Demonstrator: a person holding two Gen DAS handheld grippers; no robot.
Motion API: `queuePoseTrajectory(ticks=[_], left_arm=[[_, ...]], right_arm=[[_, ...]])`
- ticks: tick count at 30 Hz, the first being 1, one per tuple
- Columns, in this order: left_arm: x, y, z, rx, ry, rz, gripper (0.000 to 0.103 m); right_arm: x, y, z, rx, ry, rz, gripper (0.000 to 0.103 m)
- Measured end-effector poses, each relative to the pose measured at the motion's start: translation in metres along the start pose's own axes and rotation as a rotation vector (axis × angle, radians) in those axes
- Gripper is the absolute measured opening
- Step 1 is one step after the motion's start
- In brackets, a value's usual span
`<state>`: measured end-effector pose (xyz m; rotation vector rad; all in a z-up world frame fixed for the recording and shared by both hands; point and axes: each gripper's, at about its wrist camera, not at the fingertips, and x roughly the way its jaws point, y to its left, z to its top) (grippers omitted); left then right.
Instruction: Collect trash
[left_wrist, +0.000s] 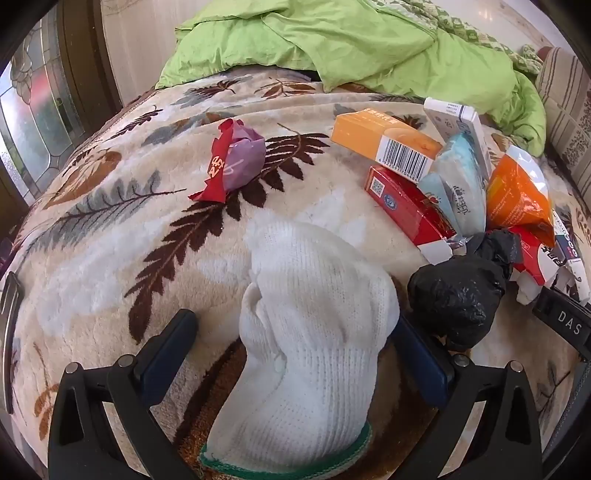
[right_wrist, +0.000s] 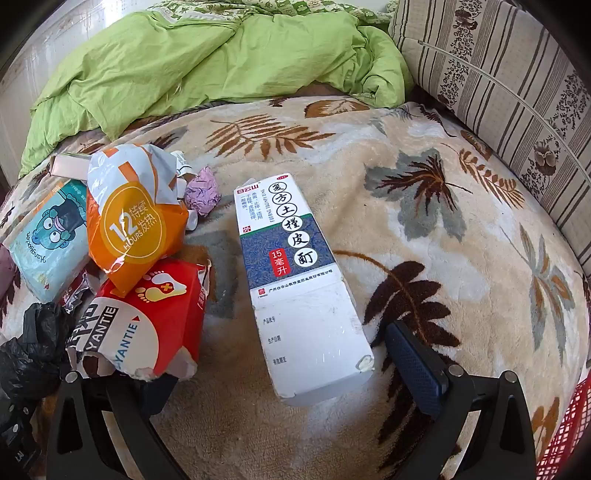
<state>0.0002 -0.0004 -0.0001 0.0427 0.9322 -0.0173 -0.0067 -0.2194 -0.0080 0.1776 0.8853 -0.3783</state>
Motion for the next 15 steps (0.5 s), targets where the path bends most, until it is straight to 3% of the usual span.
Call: queuePoseTrajectory(ticks=[4, 9, 15], left_arm=[[0.0, -0.008, -0.002, 0.027, -0.011, 0.025, 0.103], [-0.017, -0.008, -0.012, 0.036, -0.044, 0.002, 0.103], [-0.031, -0.008, -0.016, 0.021, -0.055, -0.055, 0.103]], right_arm=[[0.0, 0.0, 0.0, 0.0, -0.003, 0.0, 0.102], [-0.001, 0.002, 0.0, -0.014, -0.001, -0.017, 0.102], [-0.017, -0.008, -0.001, -0.101, 0.078, 0.104, 0.102]])
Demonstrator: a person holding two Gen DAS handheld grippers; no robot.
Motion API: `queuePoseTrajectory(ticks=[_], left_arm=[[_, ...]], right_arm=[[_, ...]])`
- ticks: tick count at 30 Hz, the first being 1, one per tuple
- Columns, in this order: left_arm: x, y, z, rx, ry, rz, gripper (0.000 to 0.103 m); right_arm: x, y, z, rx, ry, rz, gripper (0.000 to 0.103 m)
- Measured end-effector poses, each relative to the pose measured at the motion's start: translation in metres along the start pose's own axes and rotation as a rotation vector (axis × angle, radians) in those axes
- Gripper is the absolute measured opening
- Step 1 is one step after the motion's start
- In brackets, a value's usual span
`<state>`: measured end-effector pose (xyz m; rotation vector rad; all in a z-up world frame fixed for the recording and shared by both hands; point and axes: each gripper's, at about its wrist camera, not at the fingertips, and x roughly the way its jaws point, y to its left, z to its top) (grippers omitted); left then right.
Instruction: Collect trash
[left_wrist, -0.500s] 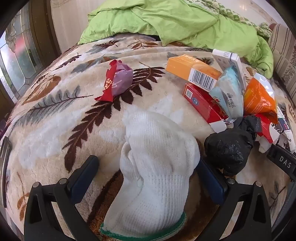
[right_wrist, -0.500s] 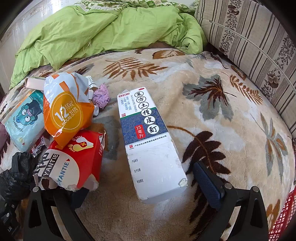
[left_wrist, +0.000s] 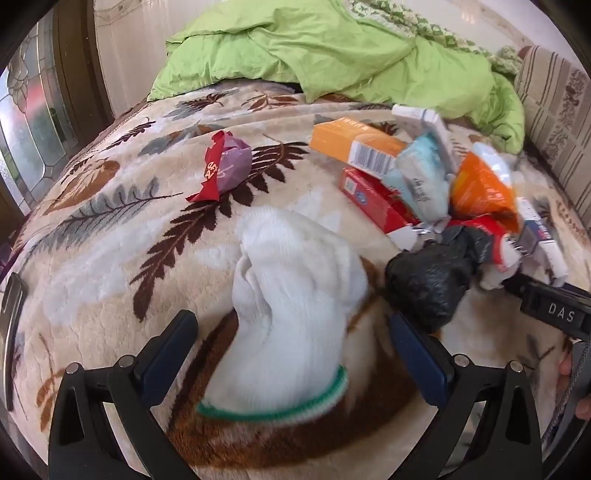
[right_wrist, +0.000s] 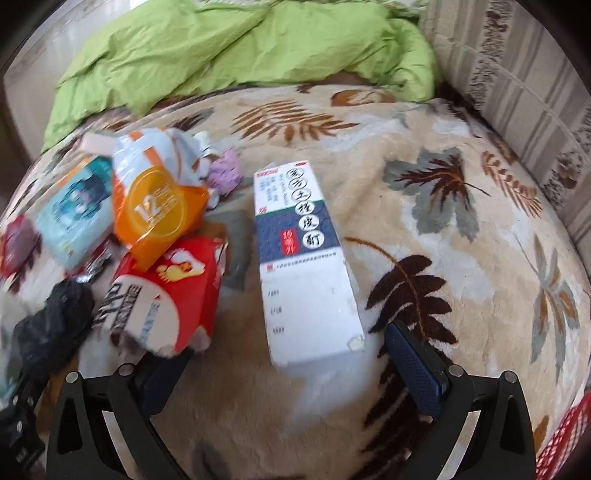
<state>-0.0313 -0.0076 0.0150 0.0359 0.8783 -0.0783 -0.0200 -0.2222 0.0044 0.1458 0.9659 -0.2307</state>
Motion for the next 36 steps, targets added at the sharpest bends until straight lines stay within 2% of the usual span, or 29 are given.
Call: queuePoseTrajectory(ticks=[2, 6, 7, 8, 10, 13, 15, 18, 21, 26, 36], left_arm=[[-0.014, -0.002, -0.004, 0.004, -0.04, -0.022, 0.103], [-0.057, -0.011, -0.011, 0.051, -0.171, -0.03, 0.103], [-0.069, -0.011, -0.013, 0.051, -0.197, -0.039, 0.103], [-0.08, -0.011, -0.016, 0.042, -0.213, -0.046, 0.103], [-0.105, -0.009, -0.025, 0.021, -0.233, -0.064, 0.103], [-0.144, -0.01, -0.047, 0.042, -0.271, -0.091, 0.103], [-0.168, -0.01, -0.062, 0.066, -0.309, -0.093, 0.103], [-0.194, -0.013, -0.078, 0.104, -0.344, -0.093, 0.103], [-0.211, -0.019, -0.091, 0.13, -0.362, -0.105, 0.103], [-0.22, -0.024, -0.097, 0.142, -0.379, -0.098, 0.103], [-0.219, -0.015, -0.1, 0.138, -0.369, -0.071, 0.103]], right_arm=[[-0.014, -0.005, -0.009, -0.006, -0.026, -0.012, 0.102], [-0.064, -0.015, -0.027, 0.017, -0.164, 0.003, 0.102], [-0.076, -0.018, -0.033, 0.029, -0.196, 0.019, 0.102], [-0.095, -0.024, -0.043, 0.063, -0.241, 0.071, 0.102], [-0.126, -0.031, -0.057, 0.074, -0.302, 0.101, 0.102], [-0.165, -0.029, -0.079, -0.003, -0.376, 0.044, 0.102], [-0.184, -0.029, -0.102, -0.043, -0.368, 0.022, 0.102], [-0.202, -0.031, -0.125, -0.053, -0.34, 0.057, 0.102], [-0.221, -0.036, -0.129, -0.064, -0.366, 0.031, 0.102], [-0.248, -0.037, -0.139, -0.062, -0.456, -0.029, 0.102], [-0.243, -0.04, -0.143, -0.049, -0.433, -0.038, 0.102]])
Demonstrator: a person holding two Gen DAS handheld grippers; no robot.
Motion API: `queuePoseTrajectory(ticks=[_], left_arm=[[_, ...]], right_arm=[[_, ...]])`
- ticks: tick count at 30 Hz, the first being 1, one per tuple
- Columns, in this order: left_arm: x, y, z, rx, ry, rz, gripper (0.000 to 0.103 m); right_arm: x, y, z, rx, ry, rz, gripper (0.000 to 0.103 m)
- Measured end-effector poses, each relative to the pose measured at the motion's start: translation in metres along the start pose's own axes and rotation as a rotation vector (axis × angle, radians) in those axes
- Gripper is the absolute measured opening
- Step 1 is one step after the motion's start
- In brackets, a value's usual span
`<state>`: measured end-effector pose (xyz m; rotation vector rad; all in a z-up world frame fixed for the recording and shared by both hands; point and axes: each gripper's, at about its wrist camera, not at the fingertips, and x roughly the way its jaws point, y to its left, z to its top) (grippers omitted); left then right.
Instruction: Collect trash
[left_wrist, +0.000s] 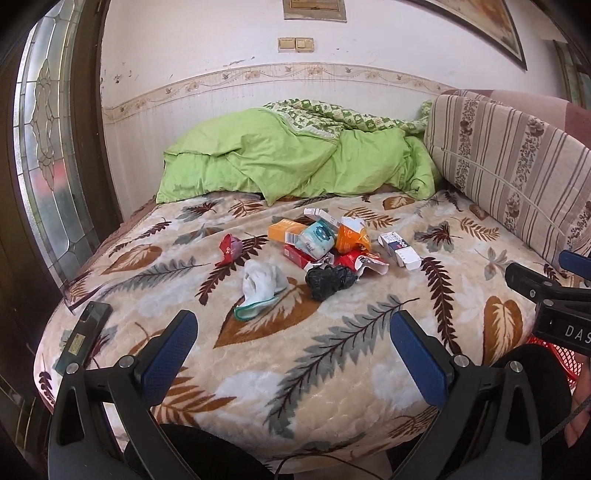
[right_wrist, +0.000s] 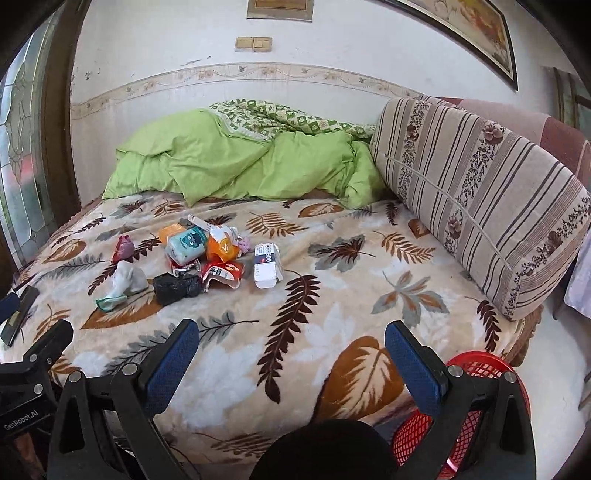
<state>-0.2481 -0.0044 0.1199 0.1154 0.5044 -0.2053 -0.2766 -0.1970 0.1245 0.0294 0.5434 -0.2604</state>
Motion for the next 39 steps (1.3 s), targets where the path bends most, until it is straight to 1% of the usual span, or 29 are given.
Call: queuePoseTrajectory(ticks=[4, 39], left_arm=[[0.0013, 0.0004, -0.0004, -0.001, 0.003, 0.002, 0.103], [0.0026, -0.006, -0.0007, -0.003, 0.004, 0.003, 0.103]], right_arm=[[0.0029, 0.0003, -0.0024, 0.001, 0.016, -0.002, 0.102], [0.0003, -0.0018, -0.0044, 0.007, 0.036, -0.007, 0.102]])
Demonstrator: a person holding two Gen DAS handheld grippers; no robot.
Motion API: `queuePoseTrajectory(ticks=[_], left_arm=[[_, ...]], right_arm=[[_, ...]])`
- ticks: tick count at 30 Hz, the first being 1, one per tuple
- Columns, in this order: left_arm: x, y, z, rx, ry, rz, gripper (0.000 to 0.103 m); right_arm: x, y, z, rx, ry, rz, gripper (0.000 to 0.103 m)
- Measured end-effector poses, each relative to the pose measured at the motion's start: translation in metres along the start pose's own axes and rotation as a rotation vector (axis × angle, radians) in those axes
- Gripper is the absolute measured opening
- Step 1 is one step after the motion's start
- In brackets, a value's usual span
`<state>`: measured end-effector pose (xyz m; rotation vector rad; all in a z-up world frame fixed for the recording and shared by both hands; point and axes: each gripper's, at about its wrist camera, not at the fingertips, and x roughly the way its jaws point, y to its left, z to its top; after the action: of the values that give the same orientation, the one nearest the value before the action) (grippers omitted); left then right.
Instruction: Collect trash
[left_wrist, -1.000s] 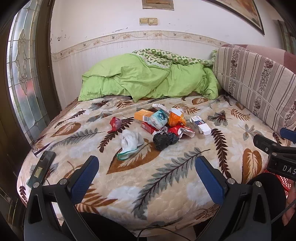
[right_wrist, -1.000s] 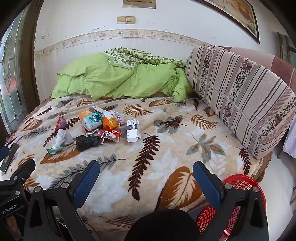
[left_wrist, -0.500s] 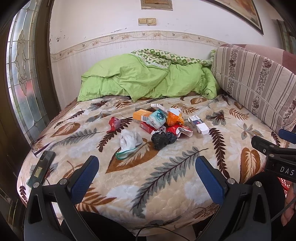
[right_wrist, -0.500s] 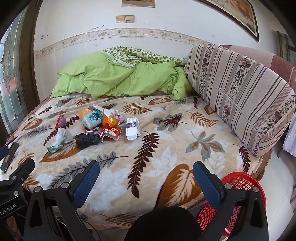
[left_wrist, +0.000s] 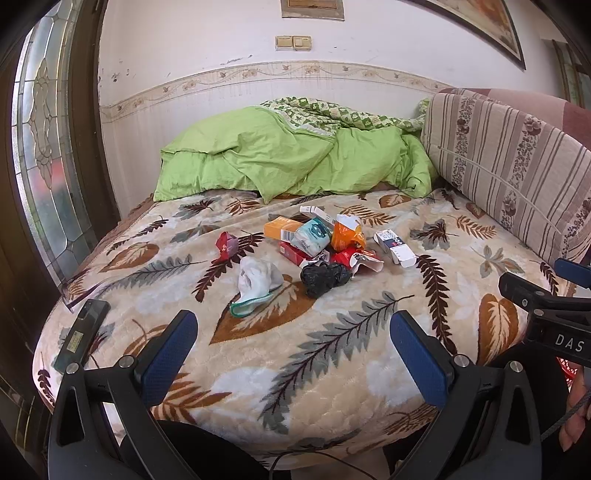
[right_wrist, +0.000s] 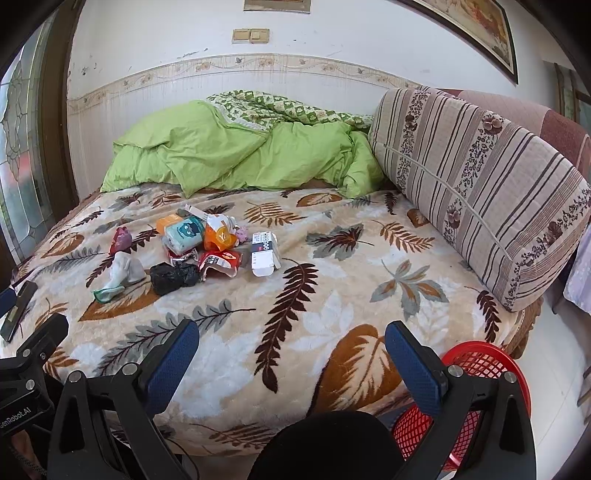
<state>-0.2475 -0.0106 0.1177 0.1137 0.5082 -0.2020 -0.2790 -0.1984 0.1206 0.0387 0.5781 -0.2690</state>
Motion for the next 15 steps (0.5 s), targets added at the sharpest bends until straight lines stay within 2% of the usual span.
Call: queuePoseTrajectory(ticks=[11, 15], left_arm=[[0.003, -0.006, -0.006, -0.003, 0.015, -0.008, 0.103], [0.009, -0.001, -0.009, -0.031, 0.043, -0.043, 0.103]], right_arm=[[0.006, -0.002, -0.003, 0.004, 0.017, 0.002, 0.102], [0.012, -0.005, -0.003, 0.017, 0.036, 0.013, 0.102]])
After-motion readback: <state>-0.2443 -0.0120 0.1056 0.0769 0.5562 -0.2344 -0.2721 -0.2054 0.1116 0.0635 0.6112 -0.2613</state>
